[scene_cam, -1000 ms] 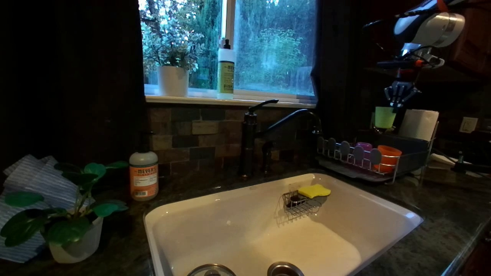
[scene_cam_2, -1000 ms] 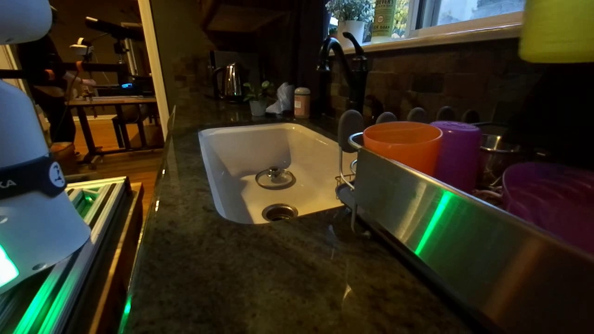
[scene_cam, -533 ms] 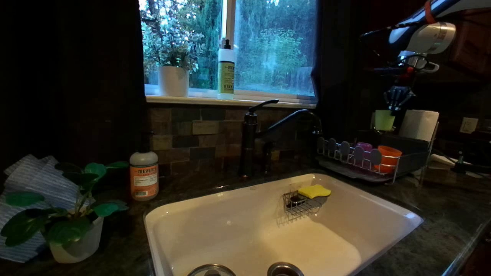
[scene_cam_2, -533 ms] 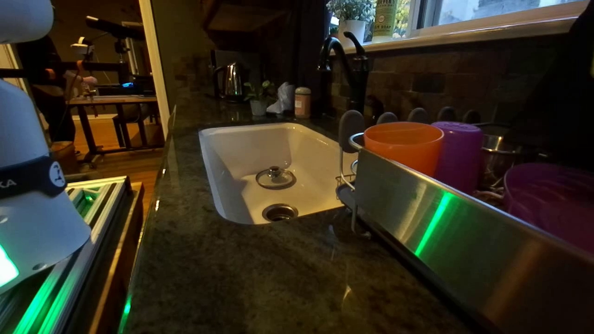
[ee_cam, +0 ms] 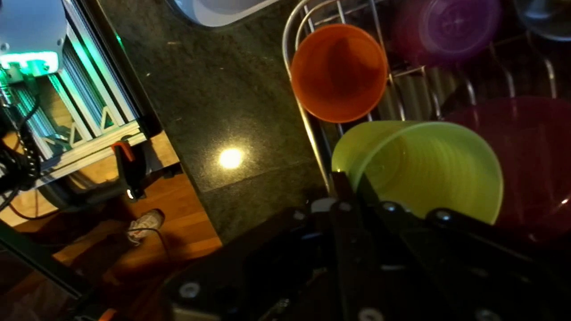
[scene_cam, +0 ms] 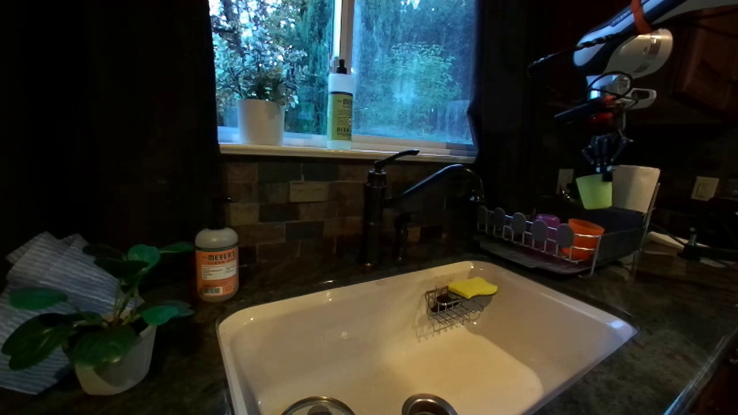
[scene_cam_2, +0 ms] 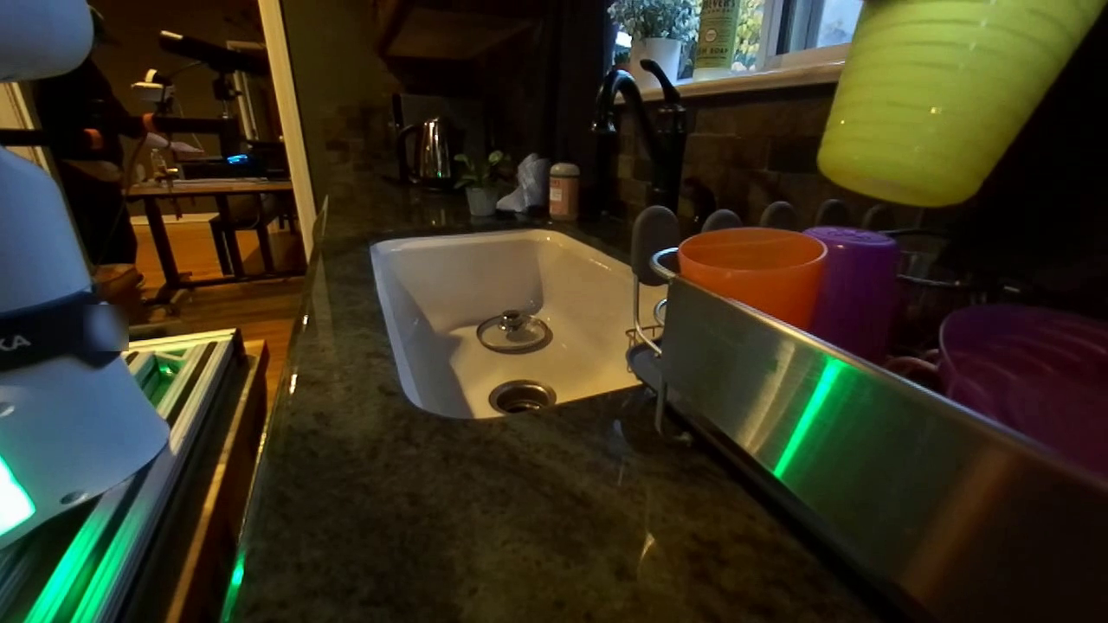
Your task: Put the green cup inside the drying rack
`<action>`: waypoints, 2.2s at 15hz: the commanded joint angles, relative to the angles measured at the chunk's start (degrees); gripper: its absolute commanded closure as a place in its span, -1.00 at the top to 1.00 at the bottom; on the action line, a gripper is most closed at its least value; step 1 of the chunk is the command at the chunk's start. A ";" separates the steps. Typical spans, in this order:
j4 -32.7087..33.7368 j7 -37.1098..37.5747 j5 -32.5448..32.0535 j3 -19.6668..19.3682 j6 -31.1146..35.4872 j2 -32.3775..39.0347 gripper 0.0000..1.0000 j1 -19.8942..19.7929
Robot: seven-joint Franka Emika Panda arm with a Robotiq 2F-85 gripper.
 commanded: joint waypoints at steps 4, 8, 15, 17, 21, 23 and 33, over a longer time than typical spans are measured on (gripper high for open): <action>-10.83 9.68 -3.19 -0.52 10.58 -5.03 -0.98 -0.92; -12.53 11.19 -4.16 -0.03 17.73 -4.94 -0.98 -0.93; -15.68 14.94 -3.07 1.16 17.12 -4.25 -0.98 -0.23; -16.70 16.57 -3.36 1.09 17.15 -4.43 -0.98 -0.38; -18.07 20.93 -5.74 0.70 19.36 -4.10 -0.98 -0.79; -18.40 22.70 -6.73 0.55 19.80 -3.97 -0.98 -0.98; -17.99 23.03 -6.31 0.32 17.75 -5.06 0.31 -0.99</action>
